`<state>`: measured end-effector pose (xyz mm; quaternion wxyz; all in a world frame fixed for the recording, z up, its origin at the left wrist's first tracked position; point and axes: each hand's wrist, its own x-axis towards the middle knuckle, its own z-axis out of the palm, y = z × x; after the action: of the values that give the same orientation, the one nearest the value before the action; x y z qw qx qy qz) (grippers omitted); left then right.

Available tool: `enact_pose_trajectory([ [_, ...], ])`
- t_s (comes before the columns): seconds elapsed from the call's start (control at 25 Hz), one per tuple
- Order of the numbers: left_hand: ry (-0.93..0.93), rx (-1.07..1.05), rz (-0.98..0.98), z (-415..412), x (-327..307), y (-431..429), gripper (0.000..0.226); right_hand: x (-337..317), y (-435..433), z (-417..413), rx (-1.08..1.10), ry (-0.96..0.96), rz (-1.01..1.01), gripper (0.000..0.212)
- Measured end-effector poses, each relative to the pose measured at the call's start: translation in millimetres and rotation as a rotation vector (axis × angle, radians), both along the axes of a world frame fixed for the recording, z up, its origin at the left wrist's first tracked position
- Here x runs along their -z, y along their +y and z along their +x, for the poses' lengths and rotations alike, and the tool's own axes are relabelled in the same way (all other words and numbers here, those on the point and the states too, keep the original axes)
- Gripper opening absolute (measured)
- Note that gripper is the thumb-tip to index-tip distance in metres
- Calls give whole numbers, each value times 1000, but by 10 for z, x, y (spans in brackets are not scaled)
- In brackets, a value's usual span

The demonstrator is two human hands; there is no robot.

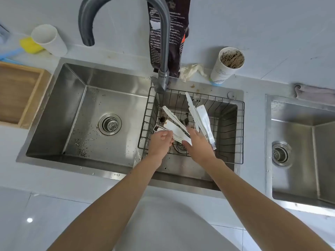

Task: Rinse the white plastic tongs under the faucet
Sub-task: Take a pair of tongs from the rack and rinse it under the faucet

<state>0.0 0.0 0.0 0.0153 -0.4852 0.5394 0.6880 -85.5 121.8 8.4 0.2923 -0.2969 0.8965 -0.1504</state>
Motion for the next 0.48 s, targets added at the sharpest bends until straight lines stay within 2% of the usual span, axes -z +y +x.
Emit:
enact_pose_trajectory([
  [0.16,5,-70,19,-80,-5,20,11,100,-19,-28,-24,22,-7,44],
  [0.48,30,-111,53,-123,-14,-15,12,188,-94,-113,-15,49,22,32],
])
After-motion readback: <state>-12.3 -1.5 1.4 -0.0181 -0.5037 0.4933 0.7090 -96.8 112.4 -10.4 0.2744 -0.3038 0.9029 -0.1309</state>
